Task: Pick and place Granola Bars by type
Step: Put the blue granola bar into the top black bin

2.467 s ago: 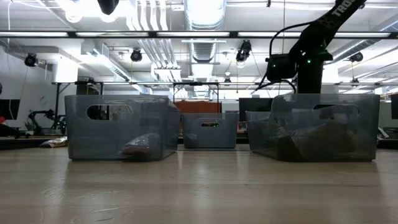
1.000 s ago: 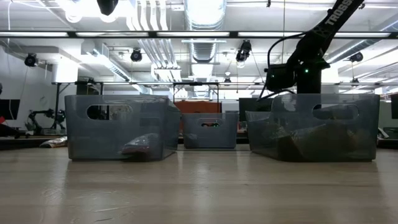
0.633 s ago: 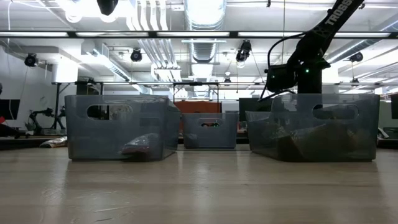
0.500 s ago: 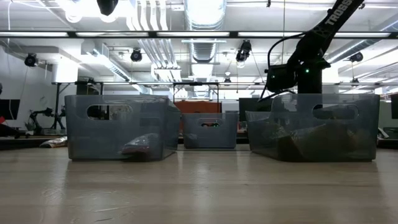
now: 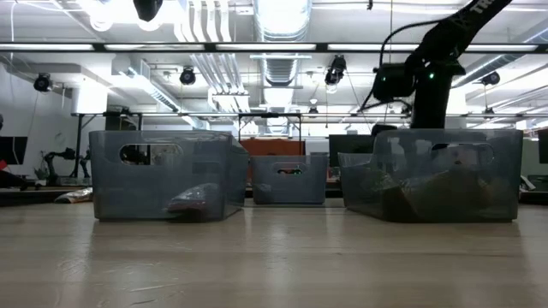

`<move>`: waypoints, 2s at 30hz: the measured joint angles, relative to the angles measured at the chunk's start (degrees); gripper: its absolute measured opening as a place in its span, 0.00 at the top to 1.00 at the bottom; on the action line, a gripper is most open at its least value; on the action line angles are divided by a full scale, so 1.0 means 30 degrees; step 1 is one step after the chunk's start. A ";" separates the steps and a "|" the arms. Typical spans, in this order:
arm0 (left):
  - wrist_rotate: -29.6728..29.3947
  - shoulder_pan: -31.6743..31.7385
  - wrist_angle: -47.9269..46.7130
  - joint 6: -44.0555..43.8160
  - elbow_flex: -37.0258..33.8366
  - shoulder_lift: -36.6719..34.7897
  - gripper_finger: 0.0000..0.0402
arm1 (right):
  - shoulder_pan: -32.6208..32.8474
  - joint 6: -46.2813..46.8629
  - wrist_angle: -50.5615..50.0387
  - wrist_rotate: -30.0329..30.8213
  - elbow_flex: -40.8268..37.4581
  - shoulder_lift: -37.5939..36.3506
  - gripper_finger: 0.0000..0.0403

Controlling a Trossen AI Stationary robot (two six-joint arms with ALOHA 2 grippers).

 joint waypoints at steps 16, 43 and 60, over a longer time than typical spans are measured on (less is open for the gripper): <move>0.0000 0.0005 0.0000 -0.0038 0.0000 0.0000 1.00 | 0.1619 -0.0866 0.2461 0.1248 0.0044 -0.5260 0.87; 0.0007 0.0005 0.0007 -0.0576 0.0000 0.0000 1.00 | 0.3039 -0.6374 0.2907 0.0459 0.9100 -0.0038 0.87; 0.0007 0.0006 0.0007 -0.0939 0.0006 0.0000 1.00 | 0.3660 -0.7074 0.2839 -0.2090 1.1798 0.4324 0.87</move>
